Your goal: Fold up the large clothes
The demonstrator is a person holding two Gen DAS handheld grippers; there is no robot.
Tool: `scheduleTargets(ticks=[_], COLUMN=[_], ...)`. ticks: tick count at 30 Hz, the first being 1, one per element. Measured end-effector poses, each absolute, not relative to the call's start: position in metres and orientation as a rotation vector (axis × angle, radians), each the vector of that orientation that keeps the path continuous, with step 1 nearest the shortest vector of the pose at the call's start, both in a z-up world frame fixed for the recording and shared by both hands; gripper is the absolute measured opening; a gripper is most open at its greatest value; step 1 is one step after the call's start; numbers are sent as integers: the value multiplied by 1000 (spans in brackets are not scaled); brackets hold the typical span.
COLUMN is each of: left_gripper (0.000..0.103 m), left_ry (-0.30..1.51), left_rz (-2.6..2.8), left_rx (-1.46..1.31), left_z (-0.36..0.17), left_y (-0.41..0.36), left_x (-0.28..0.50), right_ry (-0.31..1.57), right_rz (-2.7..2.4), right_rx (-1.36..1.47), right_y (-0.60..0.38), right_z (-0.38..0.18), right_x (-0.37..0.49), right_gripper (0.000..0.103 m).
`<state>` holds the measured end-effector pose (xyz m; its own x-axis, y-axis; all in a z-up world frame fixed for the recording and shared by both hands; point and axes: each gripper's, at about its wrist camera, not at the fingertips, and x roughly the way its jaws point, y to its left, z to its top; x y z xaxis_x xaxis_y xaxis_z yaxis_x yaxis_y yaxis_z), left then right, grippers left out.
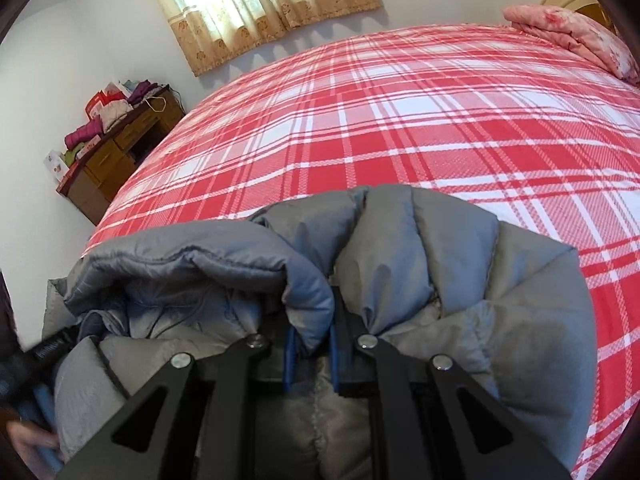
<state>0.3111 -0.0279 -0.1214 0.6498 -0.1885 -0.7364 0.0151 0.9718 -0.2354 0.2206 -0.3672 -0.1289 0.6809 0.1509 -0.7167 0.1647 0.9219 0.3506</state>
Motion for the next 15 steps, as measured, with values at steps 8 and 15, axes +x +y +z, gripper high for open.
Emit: scheduleTargets(ticks=[8,15], left_gripper=[11,11], left_ry=[853,856], left_rz=[-148,-150], left_rx=[-290,-258], left_z=[-124,-122], left_y=[-18,-26], left_x=[318,317], right_ry=[676,776], right_rz=[-184,-177], right_rx=[285,304], right_y=[-363,-338], right_z=[-53,-57], right_x=[164,246], right_gripper=[57,41])
